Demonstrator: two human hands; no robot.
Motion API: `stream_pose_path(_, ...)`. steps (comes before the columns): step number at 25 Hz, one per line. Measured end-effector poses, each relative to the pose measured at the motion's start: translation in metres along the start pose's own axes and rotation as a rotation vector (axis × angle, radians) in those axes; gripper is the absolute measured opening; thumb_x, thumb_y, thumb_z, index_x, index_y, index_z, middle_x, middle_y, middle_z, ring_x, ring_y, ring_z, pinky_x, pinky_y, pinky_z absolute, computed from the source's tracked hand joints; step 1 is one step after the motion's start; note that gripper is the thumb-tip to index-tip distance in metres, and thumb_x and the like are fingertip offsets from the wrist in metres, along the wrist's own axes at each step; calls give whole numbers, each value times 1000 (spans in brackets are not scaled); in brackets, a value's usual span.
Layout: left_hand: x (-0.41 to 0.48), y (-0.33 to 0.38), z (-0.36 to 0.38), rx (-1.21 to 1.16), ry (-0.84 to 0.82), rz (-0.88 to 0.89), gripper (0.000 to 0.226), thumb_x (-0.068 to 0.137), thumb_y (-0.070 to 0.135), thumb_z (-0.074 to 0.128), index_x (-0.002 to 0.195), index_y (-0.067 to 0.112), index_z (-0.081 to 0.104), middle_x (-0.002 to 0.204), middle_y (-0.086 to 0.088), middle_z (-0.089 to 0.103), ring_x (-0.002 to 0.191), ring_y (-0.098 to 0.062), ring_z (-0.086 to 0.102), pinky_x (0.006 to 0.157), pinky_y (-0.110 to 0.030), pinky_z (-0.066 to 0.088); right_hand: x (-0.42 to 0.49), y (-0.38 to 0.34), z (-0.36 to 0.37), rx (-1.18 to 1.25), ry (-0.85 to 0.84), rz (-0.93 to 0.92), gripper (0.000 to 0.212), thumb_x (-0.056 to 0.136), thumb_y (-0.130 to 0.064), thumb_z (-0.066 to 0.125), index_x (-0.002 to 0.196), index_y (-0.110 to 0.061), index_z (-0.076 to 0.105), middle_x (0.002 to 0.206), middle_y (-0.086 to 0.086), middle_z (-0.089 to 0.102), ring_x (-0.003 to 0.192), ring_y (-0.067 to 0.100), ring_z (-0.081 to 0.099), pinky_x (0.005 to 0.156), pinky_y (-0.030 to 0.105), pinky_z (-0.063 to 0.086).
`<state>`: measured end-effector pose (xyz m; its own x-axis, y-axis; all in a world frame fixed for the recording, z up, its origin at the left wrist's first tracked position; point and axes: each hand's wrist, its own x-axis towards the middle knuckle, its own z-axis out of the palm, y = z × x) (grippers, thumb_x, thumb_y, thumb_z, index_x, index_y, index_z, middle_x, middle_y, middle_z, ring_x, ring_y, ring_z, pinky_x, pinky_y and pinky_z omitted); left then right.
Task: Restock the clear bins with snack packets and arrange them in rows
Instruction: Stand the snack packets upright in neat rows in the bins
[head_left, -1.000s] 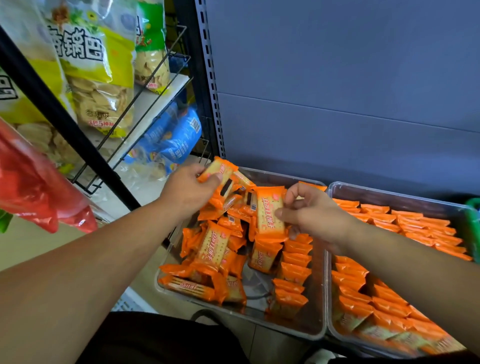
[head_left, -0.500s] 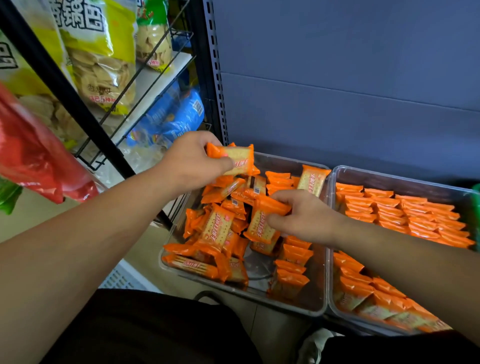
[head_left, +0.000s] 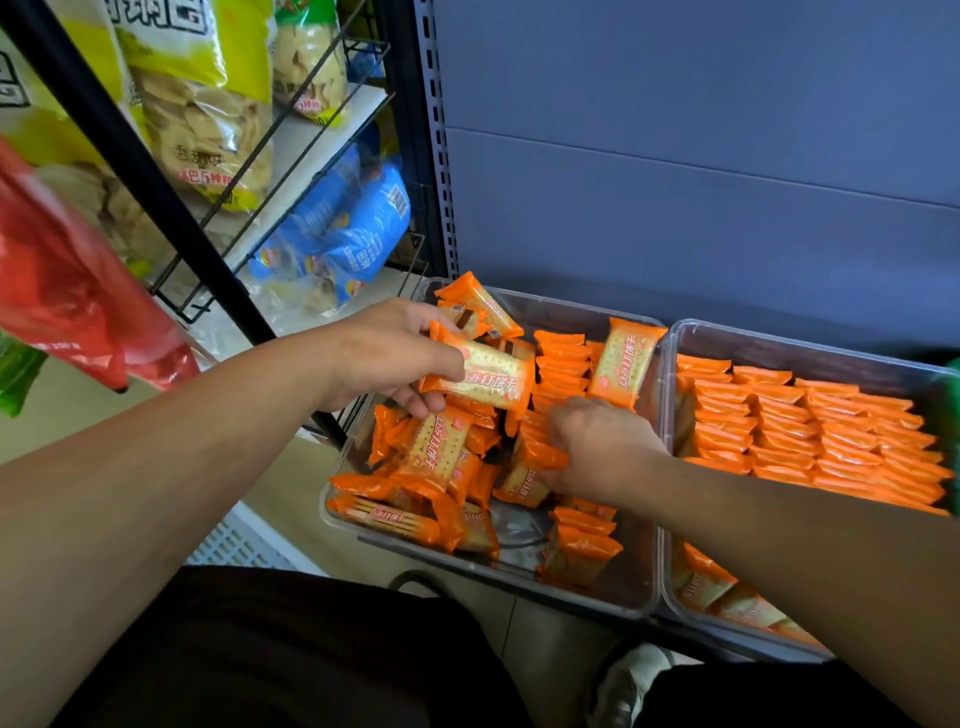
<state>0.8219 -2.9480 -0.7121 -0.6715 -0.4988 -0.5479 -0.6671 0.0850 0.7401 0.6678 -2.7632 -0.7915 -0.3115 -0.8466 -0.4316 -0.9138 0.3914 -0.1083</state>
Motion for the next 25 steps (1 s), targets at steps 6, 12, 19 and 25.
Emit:
stream_pose_path(6, -3, -3, 3, 190, -49, 57, 26, 85, 13, 85, 107, 14, 71, 81, 2, 77, 70, -13, 71, 58, -29, 52, 2, 0, -5, 39, -29, 26, 47, 81, -58, 77, 109, -30, 51, 115, -6, 59, 106, 20, 58, 81, 36, 54)
stream_pose_path(12, 4, 0, 37, 361, -198, 133, 23, 76, 19, 93, 92, 22, 77, 88, 4, 80, 85, -15, 78, 83, -35, 64, -7, 17, -34, 501, -27, -104, 62, 70, -46, 94, 120, -37, 59, 109, -13, 60, 92, 4, 62, 76, 24, 54)
stream_pose_path(19, 15, -8, 46, 246, -94, 122, 34, 74, 2, 91, 97, 20, 76, 94, -2, 79, 91, -20, 77, 89, -41, 64, -5, 3, -19, 688, 81, -169, 39, 83, -29, 86, 116, -33, 64, 98, -6, 68, 79, 8, 64, 70, 27, 53)
stream_pose_path(25, 10, -14, 44, 449, -112, 54, 40, 80, 16, 91, 115, 20, 72, 96, 4, 77, 88, -12, 75, 87, -33, 63, -4, 0, 9, 239, 41, -125, 31, 86, -41, 79, 103, -29, 56, 109, -9, 56, 96, 15, 58, 76, 37, 56)
